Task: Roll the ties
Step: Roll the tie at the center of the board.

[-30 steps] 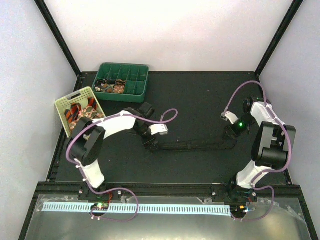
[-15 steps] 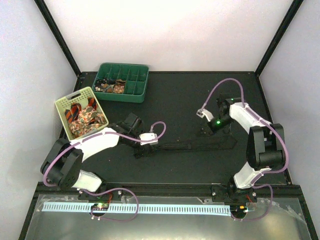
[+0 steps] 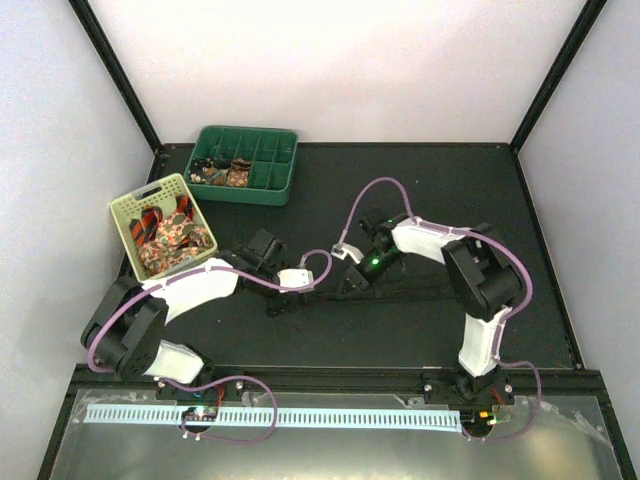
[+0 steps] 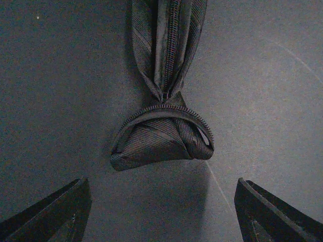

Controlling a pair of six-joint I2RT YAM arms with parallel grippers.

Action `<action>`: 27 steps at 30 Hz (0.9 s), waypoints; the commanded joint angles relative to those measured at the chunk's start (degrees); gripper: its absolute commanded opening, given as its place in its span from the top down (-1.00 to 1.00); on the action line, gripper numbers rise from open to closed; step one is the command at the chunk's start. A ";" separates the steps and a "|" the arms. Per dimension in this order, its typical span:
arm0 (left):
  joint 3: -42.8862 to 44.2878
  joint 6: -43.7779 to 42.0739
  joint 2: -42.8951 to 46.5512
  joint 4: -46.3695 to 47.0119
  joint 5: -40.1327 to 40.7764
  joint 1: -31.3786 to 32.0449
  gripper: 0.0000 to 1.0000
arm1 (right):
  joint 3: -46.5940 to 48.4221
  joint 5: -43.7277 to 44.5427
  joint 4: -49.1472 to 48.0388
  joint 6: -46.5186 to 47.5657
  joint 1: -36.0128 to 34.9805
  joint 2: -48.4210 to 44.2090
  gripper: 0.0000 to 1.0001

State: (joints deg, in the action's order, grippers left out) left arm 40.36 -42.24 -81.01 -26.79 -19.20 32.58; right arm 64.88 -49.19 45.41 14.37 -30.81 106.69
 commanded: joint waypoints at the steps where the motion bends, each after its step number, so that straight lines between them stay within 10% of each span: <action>1: -0.63 -0.76 -0.22 1.96 0.30 -0.21 -0.60 | 3.40 -3.08 -6.06 -5.47 -2.99 3.90 0.57; 16: -1.01 1.22 -3.32 5.81 -0.57 0.18 -0.56 | 6.83 0.36 -7.57 -6.89 -6.47 15.15 0.75; 27: 1.51 0.92 -7.37 5.29 -1.02 2.18 -0.15 | 5.30 6.07 -7.56 -6.87 -5.39 17.07 0.81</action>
State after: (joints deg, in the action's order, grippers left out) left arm 39.72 -41.17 -87.24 -22.37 -19.31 33.87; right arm 71.55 -51.35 38.24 7.35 -36.49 120.46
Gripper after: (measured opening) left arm 0.624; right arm 0.095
